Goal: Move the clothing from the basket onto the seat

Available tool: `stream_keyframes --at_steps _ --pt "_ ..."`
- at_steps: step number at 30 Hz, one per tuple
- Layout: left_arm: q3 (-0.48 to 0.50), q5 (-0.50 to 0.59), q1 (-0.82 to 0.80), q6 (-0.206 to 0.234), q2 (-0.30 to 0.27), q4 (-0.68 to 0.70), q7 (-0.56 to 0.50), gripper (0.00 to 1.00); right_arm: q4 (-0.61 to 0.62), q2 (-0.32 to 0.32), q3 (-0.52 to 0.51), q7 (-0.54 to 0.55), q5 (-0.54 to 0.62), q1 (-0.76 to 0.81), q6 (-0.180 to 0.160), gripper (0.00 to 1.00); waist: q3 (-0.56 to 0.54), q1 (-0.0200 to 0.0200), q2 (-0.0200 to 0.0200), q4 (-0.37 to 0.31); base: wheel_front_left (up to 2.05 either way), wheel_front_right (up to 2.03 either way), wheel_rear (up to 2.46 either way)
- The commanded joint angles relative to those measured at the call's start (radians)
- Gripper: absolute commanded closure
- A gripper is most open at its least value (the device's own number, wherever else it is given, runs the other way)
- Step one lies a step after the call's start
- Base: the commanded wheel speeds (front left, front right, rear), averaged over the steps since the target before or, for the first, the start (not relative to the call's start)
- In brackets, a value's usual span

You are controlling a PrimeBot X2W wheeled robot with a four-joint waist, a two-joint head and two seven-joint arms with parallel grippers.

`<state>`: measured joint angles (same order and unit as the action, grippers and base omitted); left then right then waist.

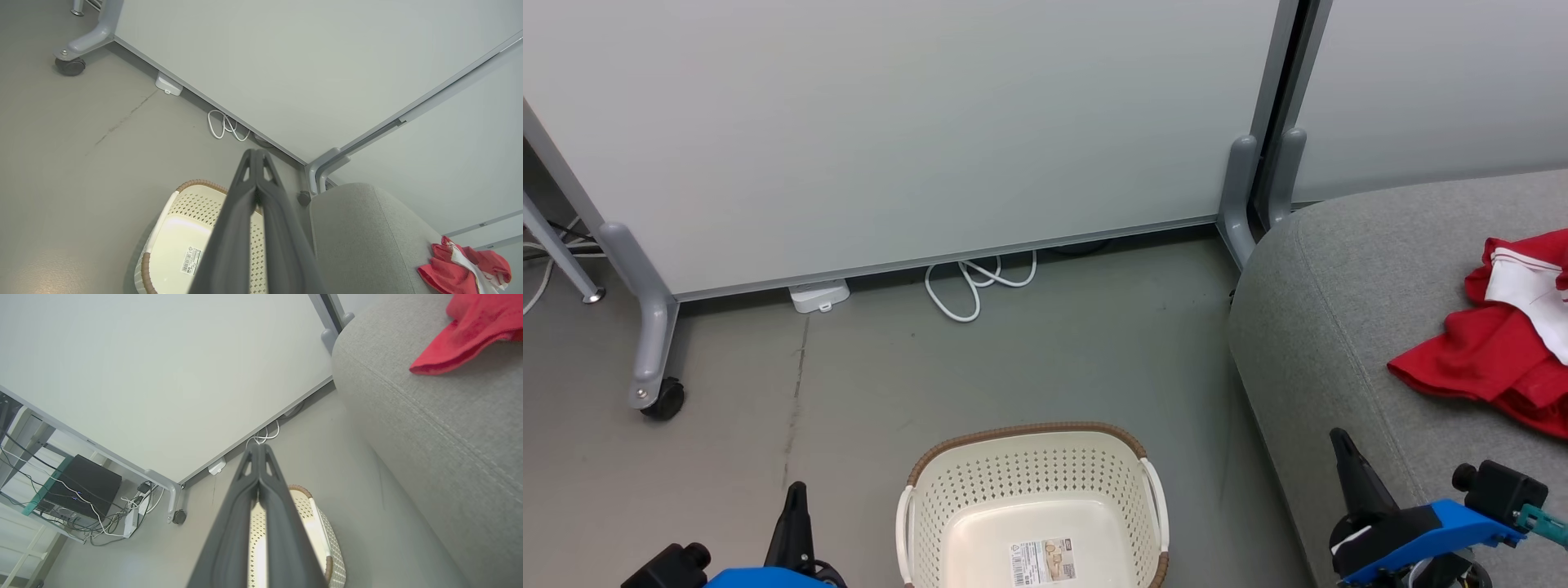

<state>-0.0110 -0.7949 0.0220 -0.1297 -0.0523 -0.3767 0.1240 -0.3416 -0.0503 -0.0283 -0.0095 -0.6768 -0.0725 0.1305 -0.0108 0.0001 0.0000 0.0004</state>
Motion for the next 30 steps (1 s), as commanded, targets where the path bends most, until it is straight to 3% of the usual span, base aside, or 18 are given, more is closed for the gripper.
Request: stream_keyframes --at_steps 1,30 --pt "0.011 -0.041 -0.035 0.000 -0.001 0.022 -0.012 1.00 0.020 -0.001 -0.007 0.006 -0.048 -0.020 0.000 1.00 0.000 0.0000 0.0000 0.000 0.00 0.00 0.00" --pt "0.057 -0.347 -0.078 -0.001 0.000 0.067 -0.102 1.00 0.053 -0.001 -0.039 0.053 -0.399 -0.032 0.000 1.00 0.004 -0.0001 0.0000 0.000 0.00 0.00 0.00"
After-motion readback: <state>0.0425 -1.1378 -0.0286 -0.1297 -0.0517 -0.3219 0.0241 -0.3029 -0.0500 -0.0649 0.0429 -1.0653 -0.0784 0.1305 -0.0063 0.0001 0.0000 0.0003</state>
